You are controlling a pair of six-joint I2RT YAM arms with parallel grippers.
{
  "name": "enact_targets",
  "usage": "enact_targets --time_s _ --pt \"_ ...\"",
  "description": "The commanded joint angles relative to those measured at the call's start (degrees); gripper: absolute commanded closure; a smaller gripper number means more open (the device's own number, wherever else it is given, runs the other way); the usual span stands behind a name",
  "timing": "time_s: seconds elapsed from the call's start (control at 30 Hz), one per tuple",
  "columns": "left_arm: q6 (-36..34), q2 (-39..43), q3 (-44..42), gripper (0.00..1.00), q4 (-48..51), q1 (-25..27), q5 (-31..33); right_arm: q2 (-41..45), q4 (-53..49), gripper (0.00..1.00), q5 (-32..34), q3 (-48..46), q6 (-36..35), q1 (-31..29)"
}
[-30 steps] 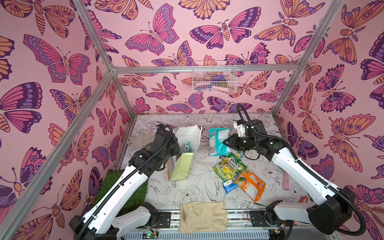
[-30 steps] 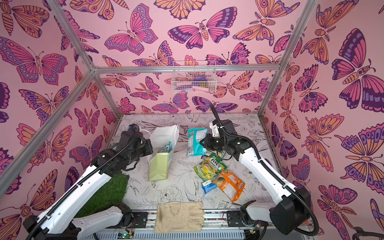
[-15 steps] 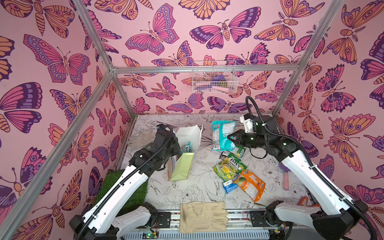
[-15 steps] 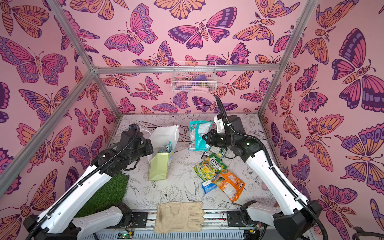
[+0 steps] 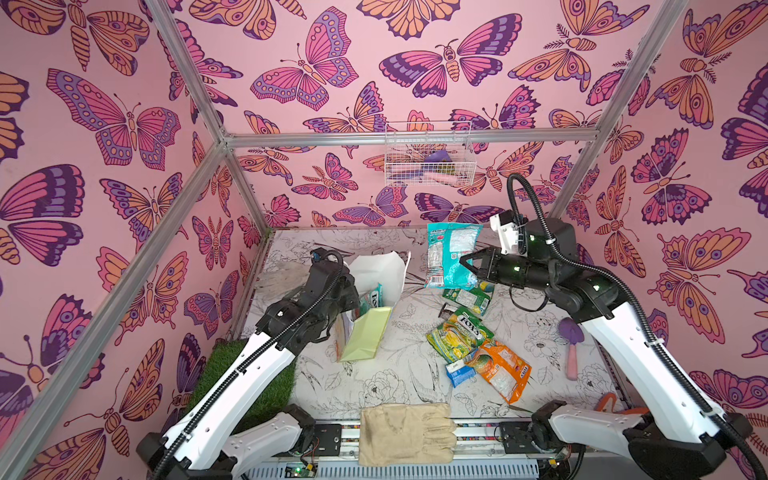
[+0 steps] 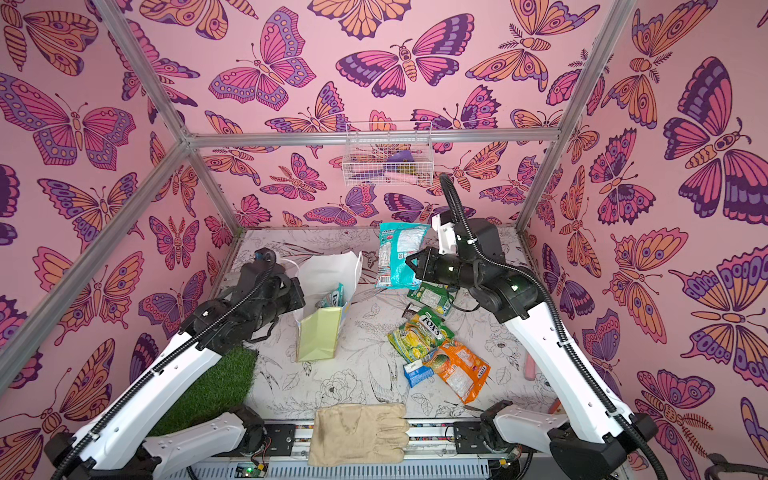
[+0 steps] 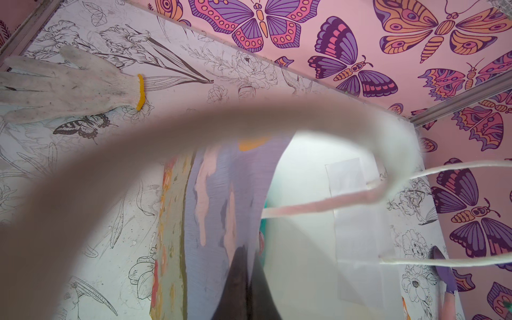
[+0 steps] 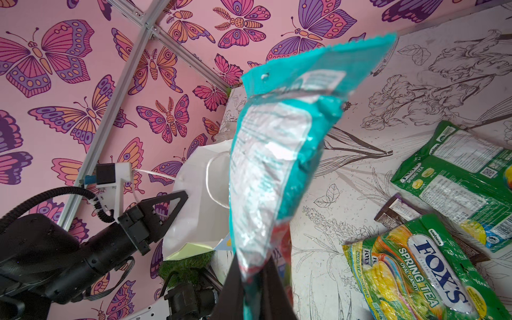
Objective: Place the snacks into the paper bag
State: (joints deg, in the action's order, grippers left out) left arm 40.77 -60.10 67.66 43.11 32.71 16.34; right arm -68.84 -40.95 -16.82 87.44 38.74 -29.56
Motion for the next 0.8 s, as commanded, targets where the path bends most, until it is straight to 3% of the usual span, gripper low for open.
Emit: enact_targets --time_s 0.0,0.77 --pt "1.07 1.64 -1.11 1.00 -0.73 0.42 2.07 0.39 0.12 1.00 1.91 4.08 -1.54 -1.46" --pt "2.12 3.58 -2.80 1.00 -0.68 0.34 3.17 -8.60 -2.71 1.00 10.74 19.72 -5.16 -14.27"
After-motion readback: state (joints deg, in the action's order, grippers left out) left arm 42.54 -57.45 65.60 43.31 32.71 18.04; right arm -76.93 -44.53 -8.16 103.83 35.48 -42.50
